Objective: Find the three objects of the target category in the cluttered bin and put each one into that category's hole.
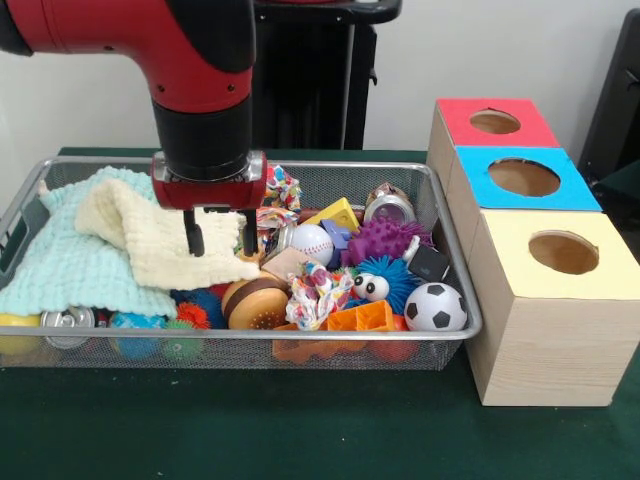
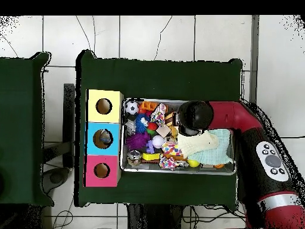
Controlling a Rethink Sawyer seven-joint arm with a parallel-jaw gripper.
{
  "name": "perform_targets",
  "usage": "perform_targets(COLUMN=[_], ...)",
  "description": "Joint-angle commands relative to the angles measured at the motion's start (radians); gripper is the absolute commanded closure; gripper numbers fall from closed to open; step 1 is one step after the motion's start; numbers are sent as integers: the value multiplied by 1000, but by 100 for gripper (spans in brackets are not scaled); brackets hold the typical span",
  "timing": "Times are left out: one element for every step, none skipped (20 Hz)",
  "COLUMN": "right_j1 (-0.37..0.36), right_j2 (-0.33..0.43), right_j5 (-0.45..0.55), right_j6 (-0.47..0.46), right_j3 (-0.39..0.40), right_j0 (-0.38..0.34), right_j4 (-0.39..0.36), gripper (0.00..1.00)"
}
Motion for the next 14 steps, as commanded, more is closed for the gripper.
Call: perform_targets(right_j1=[96, 106, 120, 134, 153, 165, 187, 198, 220, 233, 254, 263, 270, 272], right_j2=[-14, -17, -19, -22, -25, -27, -27, -29, -28, -29, -26, -26, -25, -25], right_j5=[-65, -79, -96, -112, -127, -134, -147, -153, -164, -168, -184, -187, -200, -201], right_j6=[-101, -96, -92, -88, -85, -86, -90, -92, -98, -100, -107, -109, -109, -109], right_j3=[106, 106, 105, 103, 96, 90, 79, 72, 58, 51, 41, 37, 34, 33], right_j0=[-13, -14, -15, -16, -17, -18, -22, -24, -27, -29, -36, -39, -42, -43], right_j4=[-57, -61, -68, -74, -81, -84, -90, -94, -100, -101, -106, -105, -110, -110], gripper=[0, 0, 0, 0, 0, 0, 0, 0, 0, 0, 0, 0, 0, 0])
